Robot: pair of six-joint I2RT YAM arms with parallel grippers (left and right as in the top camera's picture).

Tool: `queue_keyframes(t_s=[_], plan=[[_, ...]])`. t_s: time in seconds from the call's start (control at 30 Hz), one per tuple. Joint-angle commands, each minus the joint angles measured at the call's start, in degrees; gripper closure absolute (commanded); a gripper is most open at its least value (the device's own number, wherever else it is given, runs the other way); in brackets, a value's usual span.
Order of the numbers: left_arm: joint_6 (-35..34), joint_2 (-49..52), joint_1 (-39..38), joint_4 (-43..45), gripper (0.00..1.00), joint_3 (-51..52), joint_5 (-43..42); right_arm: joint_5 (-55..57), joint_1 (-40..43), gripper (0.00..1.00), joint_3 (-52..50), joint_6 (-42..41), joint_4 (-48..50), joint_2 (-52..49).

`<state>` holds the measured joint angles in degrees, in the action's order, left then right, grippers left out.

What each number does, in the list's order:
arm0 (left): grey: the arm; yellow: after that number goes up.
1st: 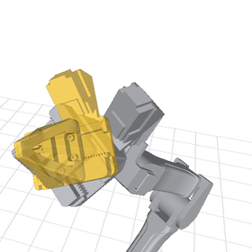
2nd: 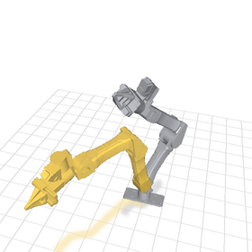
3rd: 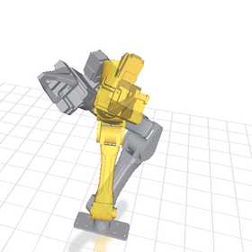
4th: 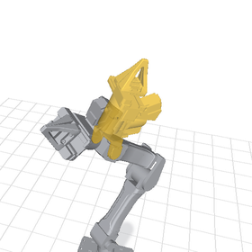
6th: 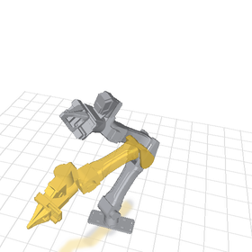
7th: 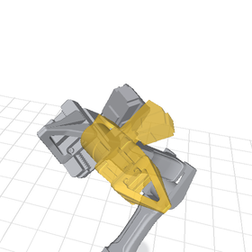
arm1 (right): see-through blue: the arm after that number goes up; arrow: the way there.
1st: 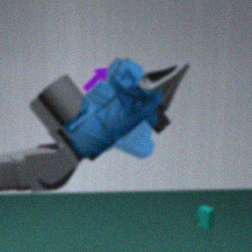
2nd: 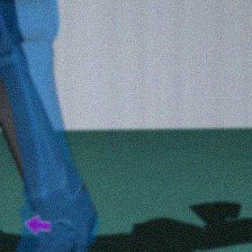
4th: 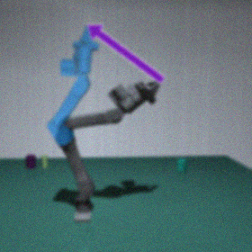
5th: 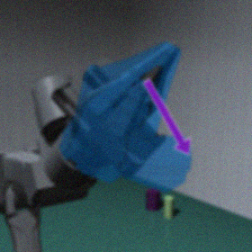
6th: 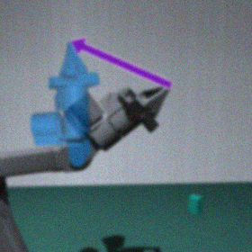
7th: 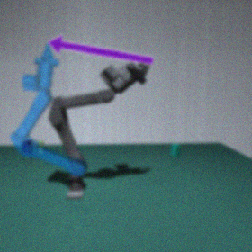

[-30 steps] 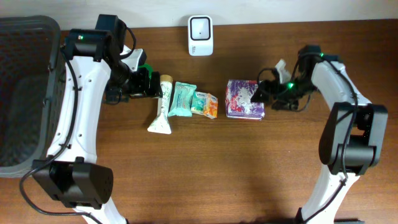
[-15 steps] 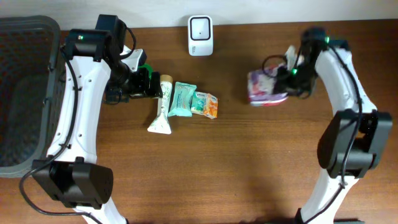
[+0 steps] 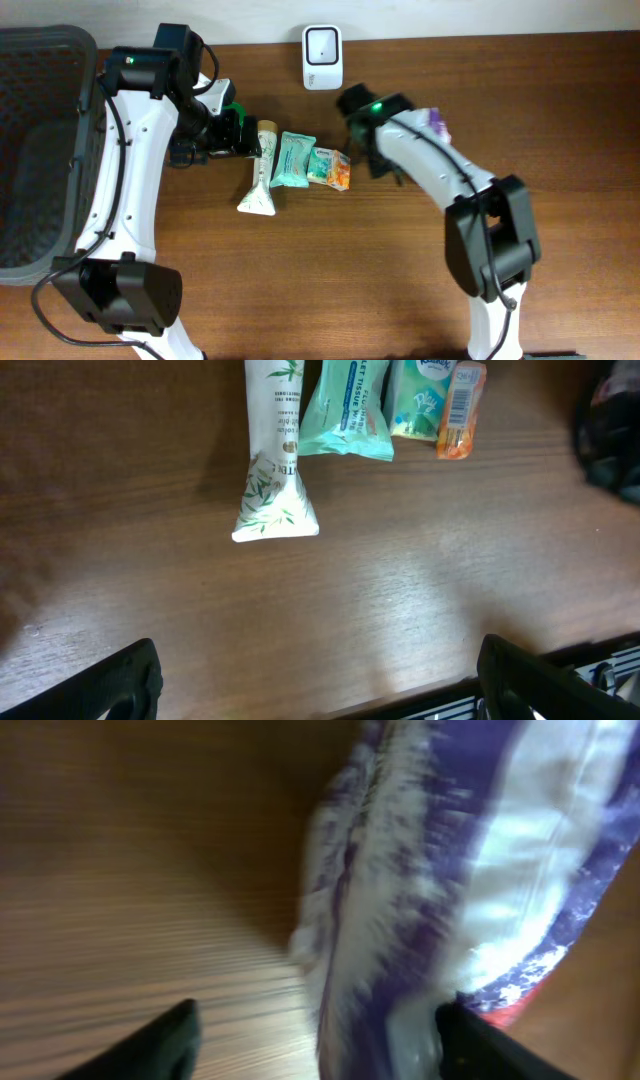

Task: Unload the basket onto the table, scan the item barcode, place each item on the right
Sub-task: 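Grasp the pink-purple pack and raise it to the white scanner, then carry the pink-purple pack to the right table edge and release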

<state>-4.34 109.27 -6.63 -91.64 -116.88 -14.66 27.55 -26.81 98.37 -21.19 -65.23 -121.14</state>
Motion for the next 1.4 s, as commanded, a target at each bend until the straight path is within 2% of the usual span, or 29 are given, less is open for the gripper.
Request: queue_keyframes(t_s=[0.0,0.07,0.17,0.2,0.27,0.33,0.43,0.53,0.63,0.67,0.73,0.77,0.8,0.87,0.9,1.03,1.1,1.17,1.2,1.27,1.37], plan=[[0.0,-0.9,0.0,0.1,0.01,0.0,-0.6,-5.3,-3.2,0.01,8.5,-0.9,-0.6,-0.2],[0.0,-0.9,0.0,0.1,0.01,0.0,-0.6,-5.3,-2.3,0.01,15.2,-0.7,-4.2,-0.2],[0.0,-0.9,0.0,0.1,0.01,0.0,-0.6,-7.1,3.7,0.01,22.8,0.4,-10.7,-0.2],[0.0,-0.9,0.0,0.1,0.01,0.0,-0.6,-9.7,6.7,0.01,23.1,3.1,-11.7,-0.2],[0.0,-0.9,0.0,0.1,0.01,0.0,-0.6,-22.5,13.5,0.01,22.2,12.0,-13.4,-0.4],[0.0,-0.9,0.0,0.1,0.01,0.0,-0.6,-41.2,22.2,0.01,19.1,20.7,-14.8,-0.9],[0.0,-0.9,0.0,0.1,0.01,0.0,-0.6,-52.2,30.2,0.01,10.3,22.8,-9.6,-1.2],[0.0,-0.9,0.0,0.1,0.01,0.0,-0.6,-63.5,33.9,0.01,-0.3,24.4,-0.7,-1.2],[0.0,-0.9,0.0,0.1,0.01,0.0,-0.6,-73.4,34.0,0.01,-12.2,24.3,12.5,-1.2],[0.0,-0.9,0.0,0.1,0.01,0.0,-0.6,-75.9,33.6,0.05,-15.6,23.2,17.3,-1.2],[0.0,-0.9,0.0,0.1,0.01,0.0,-0.6,-76.1,32.6,0.37,-20.7,16.7,25.8,-1.2],[0.0,-0.9,0.0,0.1,0.01,0.0,-0.6,-76.0,32.2,0.48,-21.2,16.2,27.2,-1.2],[0.0,-0.9,0.0,0.1,0.01,0.0,-0.6,-76.4,31.2,0.68,-20.9,16.2,27.3,-1.2],[0.0,-0.9,0.0,0.1,0.01,0.0,-0.6,-79.1,30.1,0.87,-18.6,16.2,27.1,-0.8],[0.0,-0.9,0.0,0.1,0.01,0.0,-0.6,-80.2,29.5,0.93,-16.8,16.0,27.1,-0.6],[0.0,-0.9,0.0,0.1,0.01,0.0,-0.6,-77.8,24.9,0.96,-2.5,8.8,28.7,0.1],[0.0,-0.9,0.0,0.1,0.01,0.0,-0.6,-71.6,21.5,0.96,1.8,2.6,38.6,0.1],[0.0,-0.9,0.0,0.1,0.01,0.0,-0.6,-64.3,18.6,0.96,1.8,-4.9,50.7,-0.3],[0.0,-0.9,0.0,0.1,0.01,0.0,-0.6,-58.1,17.2,0.96,1.8,-8.8,53.7,-0.9],[0.0,-0.9,0.0,0.1,0.01,0.0,-0.6,-50.7,15.1,0.96,1.8,-11.1,57.9,-2.1],[0.0,-0.9,0.0,0.1,0.01,0.0,-0.6,-49.5,12.0,0.96,1.8,-11.6,67.5,-6.2]])
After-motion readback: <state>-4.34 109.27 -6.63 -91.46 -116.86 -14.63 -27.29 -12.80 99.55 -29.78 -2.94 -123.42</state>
